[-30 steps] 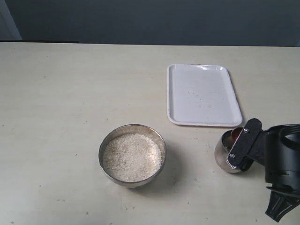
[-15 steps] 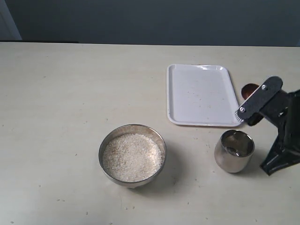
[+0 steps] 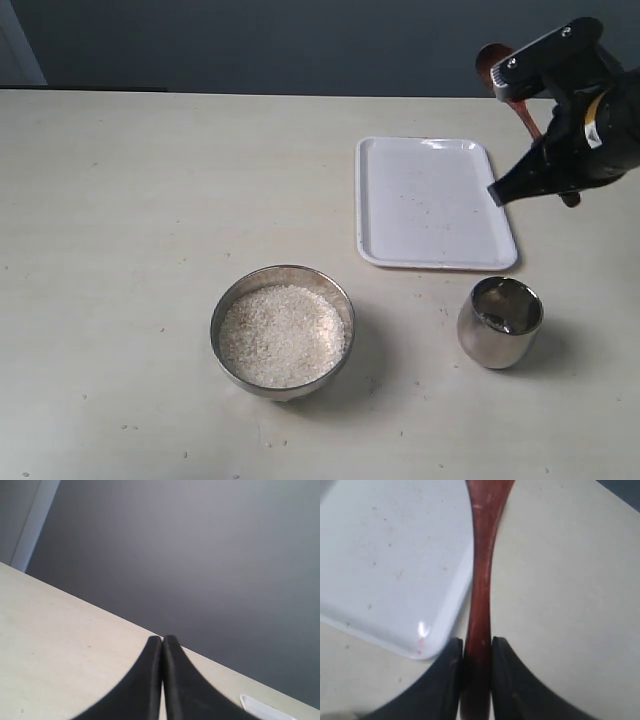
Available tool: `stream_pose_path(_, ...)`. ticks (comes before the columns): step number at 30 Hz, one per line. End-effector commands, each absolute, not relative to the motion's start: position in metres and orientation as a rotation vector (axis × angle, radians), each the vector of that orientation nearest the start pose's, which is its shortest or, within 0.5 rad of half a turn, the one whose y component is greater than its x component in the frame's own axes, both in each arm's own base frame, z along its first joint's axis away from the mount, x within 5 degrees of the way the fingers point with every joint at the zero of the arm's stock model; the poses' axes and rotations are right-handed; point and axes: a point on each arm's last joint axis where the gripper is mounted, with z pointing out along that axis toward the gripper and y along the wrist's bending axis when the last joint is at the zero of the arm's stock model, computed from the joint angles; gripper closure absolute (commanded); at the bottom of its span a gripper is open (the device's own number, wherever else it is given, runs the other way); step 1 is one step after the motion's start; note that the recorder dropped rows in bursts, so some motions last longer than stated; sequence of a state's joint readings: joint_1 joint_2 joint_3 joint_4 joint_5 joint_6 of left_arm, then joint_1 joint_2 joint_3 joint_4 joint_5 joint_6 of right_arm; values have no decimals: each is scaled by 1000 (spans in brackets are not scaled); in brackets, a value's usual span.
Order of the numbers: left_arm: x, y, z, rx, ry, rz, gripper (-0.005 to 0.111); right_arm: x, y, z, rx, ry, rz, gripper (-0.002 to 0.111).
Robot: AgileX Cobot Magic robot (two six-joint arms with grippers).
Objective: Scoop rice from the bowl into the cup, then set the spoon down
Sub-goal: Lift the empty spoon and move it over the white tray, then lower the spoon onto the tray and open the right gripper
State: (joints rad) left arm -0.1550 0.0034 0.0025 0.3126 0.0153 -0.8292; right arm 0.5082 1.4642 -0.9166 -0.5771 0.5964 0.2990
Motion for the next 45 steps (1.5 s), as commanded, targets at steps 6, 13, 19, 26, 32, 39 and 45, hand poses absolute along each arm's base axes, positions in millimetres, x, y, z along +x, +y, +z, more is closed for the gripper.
stream_pose_path(6,56,-9,213,-267,1491,-541,106,325,148,196,-866,2540,-77,109)
stream_pose_path(13,56,-9,213,-267,1491,-541,106,346,162,170,-818,2690,-29,109)
stream_pose_path(19,56,-9,213,-267,1491,-541,106,352,167,152,-793,2771,1,109)
stream_pose_path(26,56,-9,213,-267,1491,-541,106,351,166,132,-811,2841,-19,109)
stream_pose_path(32,56,-9,213,-267,1491,-541,106,356,169,133,-796,2778,3,83)
stream_pose_path(39,56,-9,213,-267,1491,-541,106,357,170,134,-788,2765,8,69)
stream_pose_path(45,56,-9,213,-267,1491,-541,106,354,168,203,-747,2702,19,69)
